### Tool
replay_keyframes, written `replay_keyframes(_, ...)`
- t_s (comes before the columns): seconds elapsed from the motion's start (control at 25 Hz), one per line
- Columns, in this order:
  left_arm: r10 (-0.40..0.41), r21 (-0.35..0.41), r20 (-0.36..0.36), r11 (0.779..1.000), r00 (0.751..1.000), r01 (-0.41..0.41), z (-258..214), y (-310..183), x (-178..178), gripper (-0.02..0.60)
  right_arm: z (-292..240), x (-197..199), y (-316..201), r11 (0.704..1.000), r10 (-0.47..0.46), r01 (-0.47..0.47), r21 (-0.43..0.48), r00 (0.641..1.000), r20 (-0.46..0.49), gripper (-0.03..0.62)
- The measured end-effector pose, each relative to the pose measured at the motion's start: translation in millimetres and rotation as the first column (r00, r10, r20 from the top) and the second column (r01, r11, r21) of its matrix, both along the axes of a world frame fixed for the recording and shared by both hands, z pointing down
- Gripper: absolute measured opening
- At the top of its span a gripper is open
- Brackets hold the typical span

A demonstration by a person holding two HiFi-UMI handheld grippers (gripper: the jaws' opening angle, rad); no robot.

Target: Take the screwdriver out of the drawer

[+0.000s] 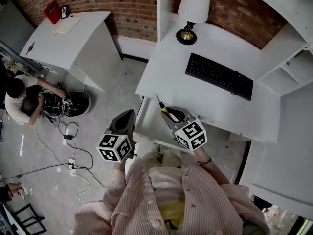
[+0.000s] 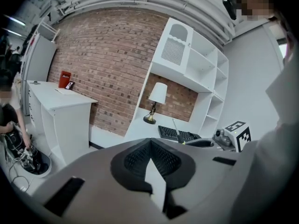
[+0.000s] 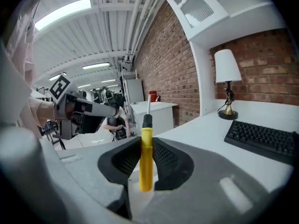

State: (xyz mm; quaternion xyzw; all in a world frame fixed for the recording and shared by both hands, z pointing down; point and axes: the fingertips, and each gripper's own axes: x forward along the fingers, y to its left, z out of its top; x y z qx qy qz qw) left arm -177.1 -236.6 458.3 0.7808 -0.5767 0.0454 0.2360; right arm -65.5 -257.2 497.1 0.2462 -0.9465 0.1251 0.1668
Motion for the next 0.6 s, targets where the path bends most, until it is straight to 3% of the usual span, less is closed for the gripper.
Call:
replay_keyframes(0.4, -0.016, 0.126, 0.131, 0.992, 0.991, 0.0, -43, -4, -2, 0.0, -67, 29, -18, 0.981, 0.157, -0.173, 0.087, 0.974, 0.165, 0.08)
replay_keyframes(0.6, -0.028, 0.185, 0.138, 0.983, 0.99, 0.002, -63, -7, -1, 0.0, -88, 51, -28, 0.958, 0.236, -0.266, 0.107, 0.943, 0.235, 0.08)
